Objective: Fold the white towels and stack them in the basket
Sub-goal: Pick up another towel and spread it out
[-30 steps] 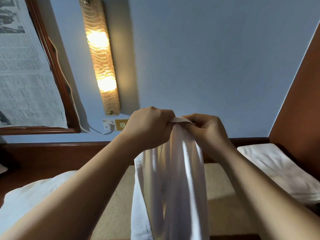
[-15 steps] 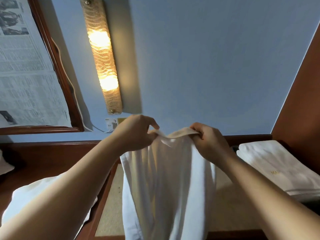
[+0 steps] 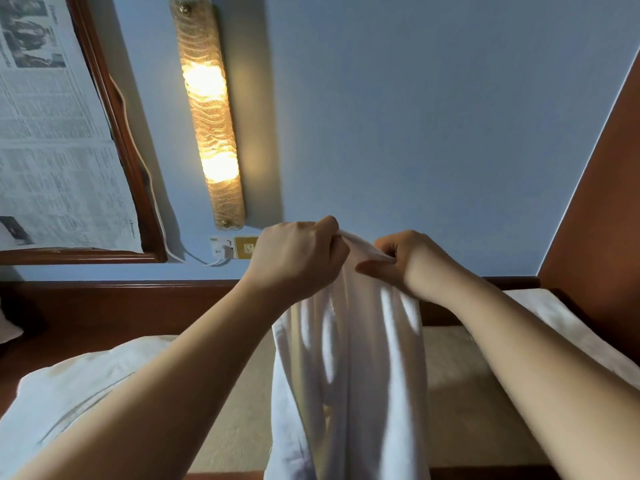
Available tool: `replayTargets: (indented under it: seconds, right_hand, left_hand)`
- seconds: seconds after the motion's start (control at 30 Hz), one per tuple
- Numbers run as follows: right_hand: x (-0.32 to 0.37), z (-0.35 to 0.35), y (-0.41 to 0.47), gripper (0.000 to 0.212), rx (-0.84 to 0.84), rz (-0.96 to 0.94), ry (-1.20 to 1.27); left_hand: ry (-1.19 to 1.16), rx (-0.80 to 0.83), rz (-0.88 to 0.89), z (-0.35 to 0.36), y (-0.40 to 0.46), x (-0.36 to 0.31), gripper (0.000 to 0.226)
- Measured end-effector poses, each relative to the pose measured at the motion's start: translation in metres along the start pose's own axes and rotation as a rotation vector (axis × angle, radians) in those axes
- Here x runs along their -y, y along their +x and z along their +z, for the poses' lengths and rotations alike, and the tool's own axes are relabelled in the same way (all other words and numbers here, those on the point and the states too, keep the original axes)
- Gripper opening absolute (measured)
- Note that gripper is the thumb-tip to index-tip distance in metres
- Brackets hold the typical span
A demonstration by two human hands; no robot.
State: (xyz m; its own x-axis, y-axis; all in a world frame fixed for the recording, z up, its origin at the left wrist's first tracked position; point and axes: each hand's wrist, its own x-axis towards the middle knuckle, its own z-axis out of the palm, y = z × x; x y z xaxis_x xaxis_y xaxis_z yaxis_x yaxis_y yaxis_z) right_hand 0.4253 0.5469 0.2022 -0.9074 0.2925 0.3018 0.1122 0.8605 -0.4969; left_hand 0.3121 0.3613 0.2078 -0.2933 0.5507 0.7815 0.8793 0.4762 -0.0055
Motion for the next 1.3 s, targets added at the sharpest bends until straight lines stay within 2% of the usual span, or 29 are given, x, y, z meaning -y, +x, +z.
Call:
replayTargets:
  seconds: [0.1,0.2,0.27,0.4,0.5,0.57,0.7,0.77,0.87,1.0,1.1,1.2,1.3]
  right_hand:
    - [-0.026,0.009,-0.010,0.051,0.016,0.081,-0.004]
    - [-0.051,0.011,-0.026,0.039,0.100,0.177,-0.092]
    - [-0.060,0.011,-0.032,0.033,0.066,0.202,-0.088]
    - [-0.040,0.005,-0.028,0.017,-0.069,0.129,-0.010]
    - [-0.012,-0.001,-0.020,0.014,-0.122,0.042,0.012]
    - [0.002,-0.003,-0.016,0.014,-0.119,-0.026,-0.070]
    - [0.015,-0.010,-0.015,0.019,-0.160,-0.150,-0.237]
    - [0.012,-0.013,-0.015,0.022,-0.176,-0.194,-0.275]
    - [0.004,-0.011,-0.016,0.034,-0.151,-0.205,-0.308]
    - [-0.010,-0.010,-0.021,0.036,-0.058,-0.081,-0.189]
    - [-0.028,-0.003,-0.028,0.026,0.020,0.018,-0.039]
    - [-0.054,0.008,-0.036,0.016,0.080,0.118,-0.073]
    - [-0.080,0.015,-0.046,0.030,0.057,0.189,-0.093]
  left_hand:
    - [0.055,0.006,-0.006,0.001,-0.005,0.020,0.022]
    - [0.089,0.024,-0.052,0.004,-0.017,0.047,0.023]
    - [0.100,0.047,-0.098,0.009,-0.024,0.058,0.023]
    - [0.030,0.298,-0.235,0.020,-0.029,0.051,0.023]
    - [-0.062,0.442,-0.136,0.025,-0.028,0.019,0.051]
    - [-0.125,0.418,-0.104,0.028,-0.026,-0.004,0.057]
    - [-0.303,0.254,-0.155,0.031,-0.016,-0.019,0.033]
    - [-0.357,0.270,-0.160,0.027,-0.011,-0.017,0.027]
    - [-0.301,0.322,-0.141,0.020,-0.008,-0.015,0.016]
    - [-0.118,0.333,-0.039,0.017,-0.009,-0.011,0.017]
    - [-0.027,0.327,0.018,0.016,-0.014,0.001,0.017]
    - [0.009,0.305,0.002,0.014,-0.020,0.023,0.016]
    - [0.008,0.257,-0.064,0.012,-0.028,0.052,0.015]
